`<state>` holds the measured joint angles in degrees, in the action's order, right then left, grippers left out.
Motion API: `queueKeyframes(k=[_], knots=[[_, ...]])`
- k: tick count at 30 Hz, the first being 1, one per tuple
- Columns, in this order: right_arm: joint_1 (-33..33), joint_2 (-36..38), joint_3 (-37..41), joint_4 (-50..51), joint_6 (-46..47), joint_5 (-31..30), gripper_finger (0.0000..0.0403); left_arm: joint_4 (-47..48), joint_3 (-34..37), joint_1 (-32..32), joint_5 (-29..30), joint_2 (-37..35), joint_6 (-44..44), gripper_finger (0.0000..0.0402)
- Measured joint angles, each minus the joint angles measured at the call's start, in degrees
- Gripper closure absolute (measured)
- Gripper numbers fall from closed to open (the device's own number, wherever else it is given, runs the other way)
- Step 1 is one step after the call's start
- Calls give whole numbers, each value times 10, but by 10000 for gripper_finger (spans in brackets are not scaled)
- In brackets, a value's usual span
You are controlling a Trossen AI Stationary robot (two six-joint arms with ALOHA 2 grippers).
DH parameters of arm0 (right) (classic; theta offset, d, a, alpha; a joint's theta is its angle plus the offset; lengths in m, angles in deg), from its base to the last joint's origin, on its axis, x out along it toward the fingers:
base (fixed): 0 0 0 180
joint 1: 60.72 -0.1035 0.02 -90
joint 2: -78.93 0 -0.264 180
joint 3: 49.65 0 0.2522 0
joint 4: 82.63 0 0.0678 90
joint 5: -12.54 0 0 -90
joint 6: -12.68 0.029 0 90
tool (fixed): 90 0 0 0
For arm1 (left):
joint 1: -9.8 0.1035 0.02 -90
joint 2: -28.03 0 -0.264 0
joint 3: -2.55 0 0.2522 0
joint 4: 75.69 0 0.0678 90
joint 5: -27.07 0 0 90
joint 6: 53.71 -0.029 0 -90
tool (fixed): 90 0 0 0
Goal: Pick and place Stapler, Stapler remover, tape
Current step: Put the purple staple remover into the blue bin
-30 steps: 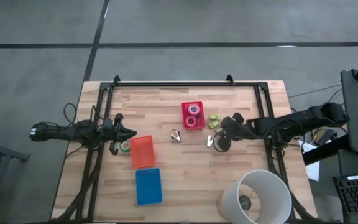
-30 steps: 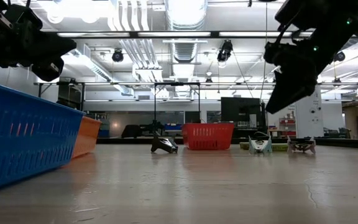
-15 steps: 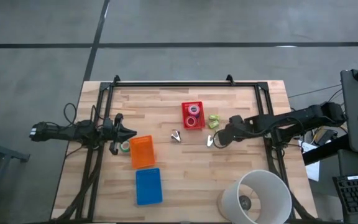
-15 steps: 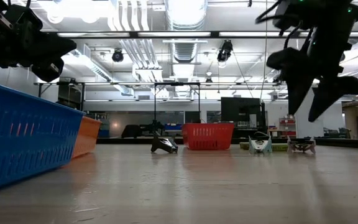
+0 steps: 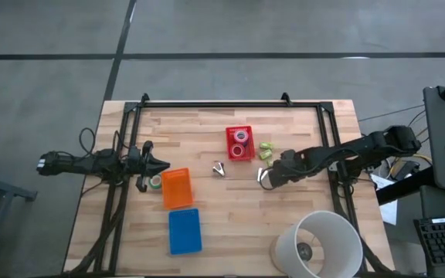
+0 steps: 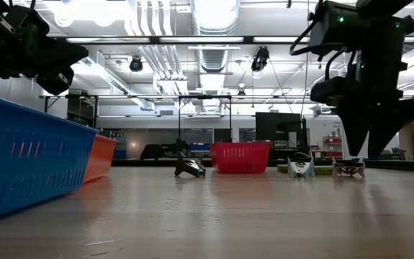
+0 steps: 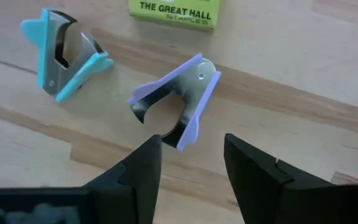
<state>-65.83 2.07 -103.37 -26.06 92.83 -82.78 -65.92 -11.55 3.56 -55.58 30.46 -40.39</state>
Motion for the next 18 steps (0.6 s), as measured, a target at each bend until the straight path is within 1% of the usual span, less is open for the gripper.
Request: queueKeyframes(k=[5,8,15,18], knots=[[0,1,1,-2,-2,-2,273,0,0,0,0,0,0,376],[0,-7,8,-4,-2,-2,285,0,0,0,0,0,0,377],[0,-12,31,-58,-6,-8,289,2,0,0,0,0,0,376],[0,-11,34,-61,-9,-8,289,2,0,0,0,0,0,377]])
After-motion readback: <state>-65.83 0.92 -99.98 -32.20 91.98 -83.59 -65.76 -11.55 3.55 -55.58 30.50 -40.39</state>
